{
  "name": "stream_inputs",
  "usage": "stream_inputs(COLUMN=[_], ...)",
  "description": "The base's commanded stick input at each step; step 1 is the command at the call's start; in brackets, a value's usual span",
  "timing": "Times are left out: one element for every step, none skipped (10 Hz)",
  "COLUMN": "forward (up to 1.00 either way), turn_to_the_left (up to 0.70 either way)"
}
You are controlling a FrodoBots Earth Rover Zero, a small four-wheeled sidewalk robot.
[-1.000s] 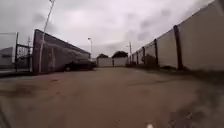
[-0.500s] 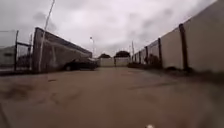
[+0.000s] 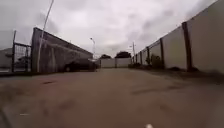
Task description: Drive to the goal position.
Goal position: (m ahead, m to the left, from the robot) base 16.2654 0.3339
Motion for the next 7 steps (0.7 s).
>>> stream_inputs(forward=[0.7, 0.7, 0.7, 0.7, 0.7, 0.7, 0.7], turn_to_the_left=[0.0, 0.0, 0.0, 0.0, 0.0, 0.0, 0.0])
